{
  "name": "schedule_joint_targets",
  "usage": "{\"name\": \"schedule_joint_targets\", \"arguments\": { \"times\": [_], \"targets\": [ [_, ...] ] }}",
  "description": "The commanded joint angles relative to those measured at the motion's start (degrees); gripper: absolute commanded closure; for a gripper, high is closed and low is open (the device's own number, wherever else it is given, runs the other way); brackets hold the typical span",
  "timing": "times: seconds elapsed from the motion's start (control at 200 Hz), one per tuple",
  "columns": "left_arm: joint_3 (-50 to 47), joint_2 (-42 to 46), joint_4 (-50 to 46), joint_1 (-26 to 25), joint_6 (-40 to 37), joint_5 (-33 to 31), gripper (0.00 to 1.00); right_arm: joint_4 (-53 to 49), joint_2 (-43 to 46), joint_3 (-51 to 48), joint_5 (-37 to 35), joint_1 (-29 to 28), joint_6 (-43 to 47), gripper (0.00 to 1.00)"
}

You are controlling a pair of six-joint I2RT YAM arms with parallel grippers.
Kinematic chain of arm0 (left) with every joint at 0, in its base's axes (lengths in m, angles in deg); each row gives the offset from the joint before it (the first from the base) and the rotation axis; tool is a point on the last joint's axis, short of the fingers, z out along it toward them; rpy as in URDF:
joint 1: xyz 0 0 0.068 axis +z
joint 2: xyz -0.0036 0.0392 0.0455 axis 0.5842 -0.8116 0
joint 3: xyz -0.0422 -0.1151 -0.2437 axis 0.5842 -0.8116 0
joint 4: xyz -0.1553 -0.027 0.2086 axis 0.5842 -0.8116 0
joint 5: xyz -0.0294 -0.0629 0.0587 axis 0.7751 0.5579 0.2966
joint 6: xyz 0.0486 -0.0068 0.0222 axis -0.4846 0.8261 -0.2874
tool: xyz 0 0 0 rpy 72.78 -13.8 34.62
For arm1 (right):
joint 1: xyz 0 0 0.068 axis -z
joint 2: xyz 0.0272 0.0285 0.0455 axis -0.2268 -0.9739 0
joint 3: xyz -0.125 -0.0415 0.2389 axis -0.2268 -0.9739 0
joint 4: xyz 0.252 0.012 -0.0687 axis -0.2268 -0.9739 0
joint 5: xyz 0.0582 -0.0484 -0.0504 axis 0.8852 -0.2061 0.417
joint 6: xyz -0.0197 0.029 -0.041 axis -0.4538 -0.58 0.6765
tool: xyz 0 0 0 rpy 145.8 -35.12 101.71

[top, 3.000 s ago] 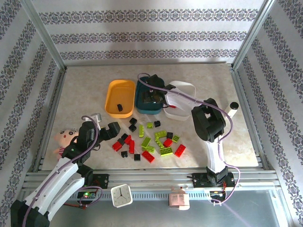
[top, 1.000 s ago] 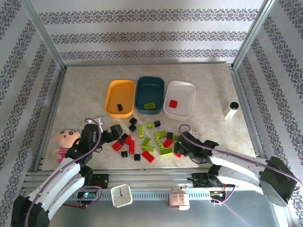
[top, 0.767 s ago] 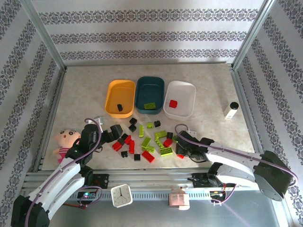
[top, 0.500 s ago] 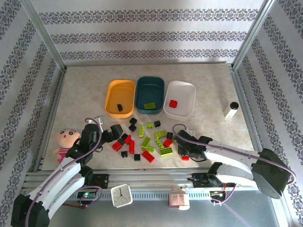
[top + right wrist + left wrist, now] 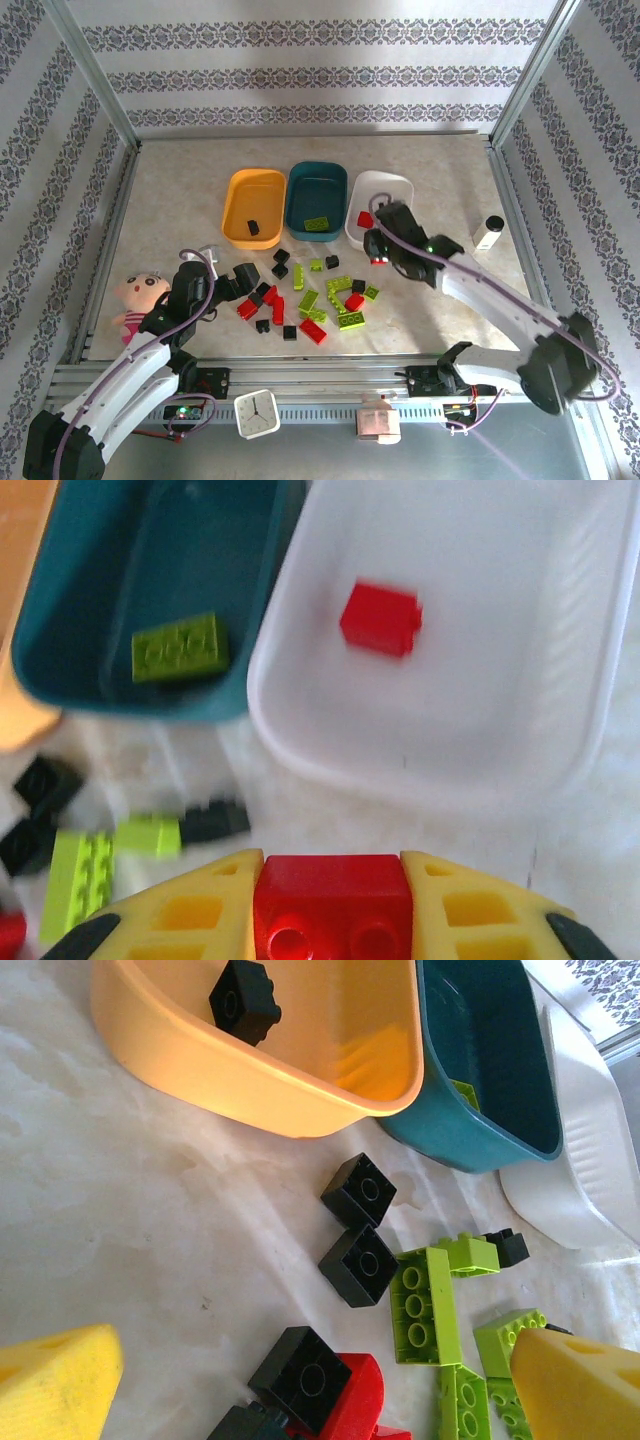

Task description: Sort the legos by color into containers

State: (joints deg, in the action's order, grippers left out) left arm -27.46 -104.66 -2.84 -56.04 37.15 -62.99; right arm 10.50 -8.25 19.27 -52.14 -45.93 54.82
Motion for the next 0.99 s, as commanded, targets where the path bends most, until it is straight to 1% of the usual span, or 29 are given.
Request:
{"name": "schedule_joint_targets", "arguments": {
  "times": [0.0, 0.05, 0.145, 0.295, 0.385, 0.46, 0.495, 0.53, 0.645, 0.715, 0.795, 0.889, 0.944, 0.989],
  "targets": [
    [2.4, 0.5, -2.3, -0.2, -0.7, 0.7, 0.00, 3.9, -9.6, 6.2, -2.8, 3.1, 7.2, 0.76],
    [2.7, 0.8, -3.0, -0.2, -0.9, 0.7, 0.00, 3.8, -14.3, 9.2, -4.0, 4.5, 8.3, 0.76],
    [3.1, 1.2, -4.3, -0.1, -1.0, 0.4, 0.01, 3.8, -21.1, 13.3, -4.1, 7.1, 9.1, 0.76],
    [3.5, 1.6, -6.0, -0.2, -1.2, -0.1, 0.00, 3.6, -27.3, 16.5, -5.3, 9.7, 9.3, 0.75],
    [3.5, 1.6, -6.3, -0.1, -1.2, -0.7, 0.00, 3.3, -29.5, 17.4, -5.1, 10.9, 8.8, 0.68],
    [3.5, 1.6, -6.3, -0.2, -1.3, -1.0, 0.01, 3.2, -30.4, 17.8, -4.1, 11.2, 8.8, 0.53],
    [3.6, 1.4, -6.4, -0.1, -1.3, -1.1, 0.00, 3.3, -30.3, 17.9, -4.2, 11.2, 8.9, 0.46],
    [3.8, 1.3, -6.5, -0.2, -1.5, -1.1, 0.00, 3.3, -30.0, 17.8, -4.0, 11.1, 8.8, 0.41],
    [4.6, 0.3, -6.9, -0.2, -2.6, -0.9, 0.00, 4.1, -26.6, 16.6, -2.4, 10.8, 8.3, 0.32],
    [5.5, -1.3, -7.3, -0.1, -3.7, -0.1, 0.00, 4.9, -23.6, 14.8, -1.2, 10.0, 7.7, 0.30],
    [7.1, -4.2, -9.5, -0.2, -5.1, -0.1, 0.07, 6.5, -19.8, 11.9, -0.2, 8.1, 7.3, 0.28],
    [8.8, -8.5, -11.3, -0.7, -6.4, -0.8, 0.11, 8.1, -16.3, 8.2, 0.0, 5.6, 6.7, 0.28],
    [9.5, -11.2, -11.5, -1.8, -7.5, -1.5, 0.13, 8.5, -14.7, 6.2, 0.1, 4.3, 6.2, 0.28],
    [10.4, -13.5, -11.5, -3.6, -8.2, -3.4, 0.14, 9.2, -13.7, 4.8, 0.3, 3.6, 5.9, 0.28]
  ]
}}
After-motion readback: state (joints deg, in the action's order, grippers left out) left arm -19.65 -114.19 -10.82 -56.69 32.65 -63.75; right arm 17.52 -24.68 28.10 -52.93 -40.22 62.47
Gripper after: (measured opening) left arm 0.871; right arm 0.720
